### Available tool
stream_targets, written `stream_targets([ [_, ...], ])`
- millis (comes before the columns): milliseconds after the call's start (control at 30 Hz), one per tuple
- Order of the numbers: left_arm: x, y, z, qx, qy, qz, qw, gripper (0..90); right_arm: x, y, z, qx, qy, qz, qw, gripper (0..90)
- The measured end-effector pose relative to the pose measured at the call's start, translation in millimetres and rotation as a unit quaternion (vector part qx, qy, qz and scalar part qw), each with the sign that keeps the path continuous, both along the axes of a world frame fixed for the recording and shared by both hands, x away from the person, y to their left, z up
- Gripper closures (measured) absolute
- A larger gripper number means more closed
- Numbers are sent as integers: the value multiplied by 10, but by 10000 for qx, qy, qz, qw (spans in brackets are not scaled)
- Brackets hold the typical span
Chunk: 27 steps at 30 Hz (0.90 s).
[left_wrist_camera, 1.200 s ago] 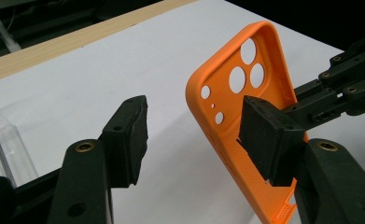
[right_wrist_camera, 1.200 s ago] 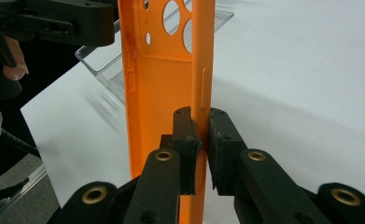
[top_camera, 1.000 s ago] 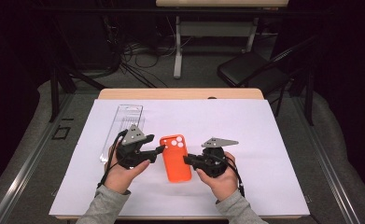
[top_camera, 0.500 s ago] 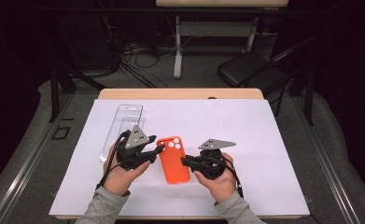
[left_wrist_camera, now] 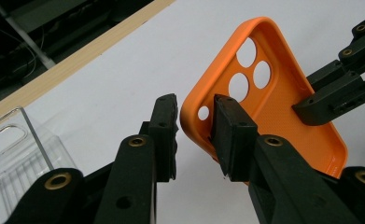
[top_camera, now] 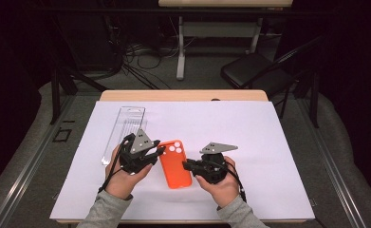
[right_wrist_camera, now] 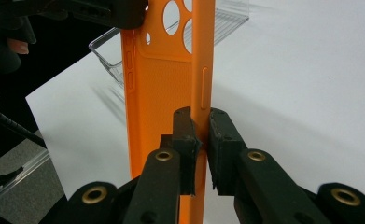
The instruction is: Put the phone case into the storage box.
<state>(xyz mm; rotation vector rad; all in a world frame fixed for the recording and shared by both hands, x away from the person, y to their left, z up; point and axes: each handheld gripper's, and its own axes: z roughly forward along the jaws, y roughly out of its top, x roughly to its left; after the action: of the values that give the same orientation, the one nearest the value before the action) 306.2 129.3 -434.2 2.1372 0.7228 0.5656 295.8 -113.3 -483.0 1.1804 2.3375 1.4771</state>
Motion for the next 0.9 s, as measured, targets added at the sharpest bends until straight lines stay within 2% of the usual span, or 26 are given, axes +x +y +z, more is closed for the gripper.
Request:
stream_targets([
  [667,-6,18,14,0,54,13,10000,783,0,13,-14,-40,2,46,10000,826],
  [733,-6,29,10,-102,121,57,9999,789,0,14,-14,-36,6,52,10000,825],
  [900,2,54,12,-155,233,77,9996,797,-1,23,-19,-25,39,89,9999,825],
])
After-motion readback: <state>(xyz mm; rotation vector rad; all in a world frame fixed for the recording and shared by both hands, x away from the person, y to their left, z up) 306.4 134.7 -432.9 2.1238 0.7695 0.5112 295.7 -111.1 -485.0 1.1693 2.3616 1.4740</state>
